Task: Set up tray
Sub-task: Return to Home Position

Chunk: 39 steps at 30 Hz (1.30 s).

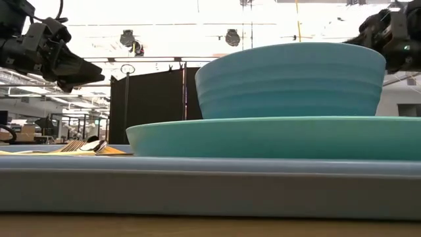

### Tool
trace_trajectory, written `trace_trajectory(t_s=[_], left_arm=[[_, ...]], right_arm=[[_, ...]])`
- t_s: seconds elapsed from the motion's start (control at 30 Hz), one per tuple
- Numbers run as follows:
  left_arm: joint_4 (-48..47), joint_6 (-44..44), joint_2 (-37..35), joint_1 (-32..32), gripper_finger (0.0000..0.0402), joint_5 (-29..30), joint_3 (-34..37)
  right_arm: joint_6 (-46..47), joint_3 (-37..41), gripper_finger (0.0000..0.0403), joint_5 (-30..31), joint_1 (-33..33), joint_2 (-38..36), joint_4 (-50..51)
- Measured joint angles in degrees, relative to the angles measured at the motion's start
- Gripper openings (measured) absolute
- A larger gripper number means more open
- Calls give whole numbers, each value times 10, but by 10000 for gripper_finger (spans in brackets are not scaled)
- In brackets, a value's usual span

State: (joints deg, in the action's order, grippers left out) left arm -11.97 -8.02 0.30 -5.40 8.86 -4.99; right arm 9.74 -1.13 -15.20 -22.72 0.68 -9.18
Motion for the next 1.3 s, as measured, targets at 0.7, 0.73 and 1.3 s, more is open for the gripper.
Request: trace_trajectory(t_s=[0.7,0.73,1.3], left_arm=[[-5,3,1,-24,143,6,0],[-5,3,1,-24,143,7,0],[-3,-13,1,-24,143,7,0]], right_arm=[[-39,2,106,78,127,39,-42],[-35,2,101,80,127,39,-25],[-49,3,71,95,127,37,-33]])
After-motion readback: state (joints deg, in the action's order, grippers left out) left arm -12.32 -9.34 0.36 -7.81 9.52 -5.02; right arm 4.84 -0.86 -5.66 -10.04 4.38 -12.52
